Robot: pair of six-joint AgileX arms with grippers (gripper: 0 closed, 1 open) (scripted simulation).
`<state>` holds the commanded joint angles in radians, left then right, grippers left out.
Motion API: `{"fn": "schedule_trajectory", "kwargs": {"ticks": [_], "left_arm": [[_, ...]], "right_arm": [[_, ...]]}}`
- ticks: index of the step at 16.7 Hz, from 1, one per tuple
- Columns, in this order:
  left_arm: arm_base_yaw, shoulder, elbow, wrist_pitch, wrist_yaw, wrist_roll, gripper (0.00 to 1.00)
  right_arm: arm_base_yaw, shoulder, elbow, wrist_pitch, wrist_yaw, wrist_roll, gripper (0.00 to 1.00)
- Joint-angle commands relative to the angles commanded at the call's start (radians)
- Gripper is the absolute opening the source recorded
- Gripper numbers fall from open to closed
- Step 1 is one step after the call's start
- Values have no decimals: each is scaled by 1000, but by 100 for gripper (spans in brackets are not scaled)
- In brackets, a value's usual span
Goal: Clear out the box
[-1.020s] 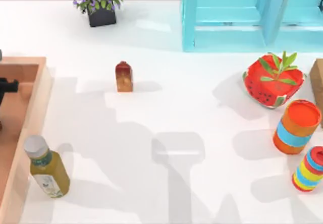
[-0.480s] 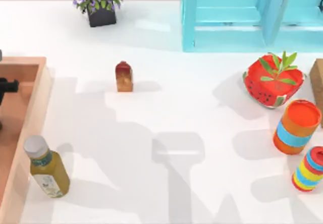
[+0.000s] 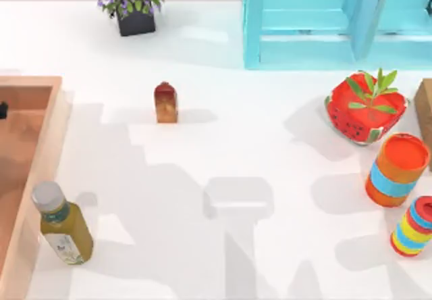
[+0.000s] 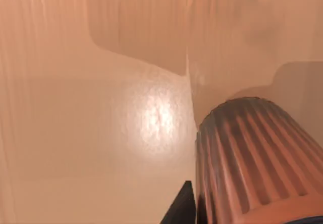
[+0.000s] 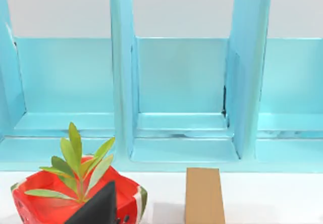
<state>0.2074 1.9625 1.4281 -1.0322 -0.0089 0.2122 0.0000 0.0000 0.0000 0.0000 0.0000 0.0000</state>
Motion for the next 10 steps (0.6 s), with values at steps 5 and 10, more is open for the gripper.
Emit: {"fn": "schedule_trajectory", "kwargs": {"ticks": [5,10], "left_arm": [[77,-18,182,-180,-10,41,0],[8,-35,372,-385,0,1,0]], "right_arm": [[0,0,0,0,0,0,100],[0,0,0,0,0,0,100]]}}
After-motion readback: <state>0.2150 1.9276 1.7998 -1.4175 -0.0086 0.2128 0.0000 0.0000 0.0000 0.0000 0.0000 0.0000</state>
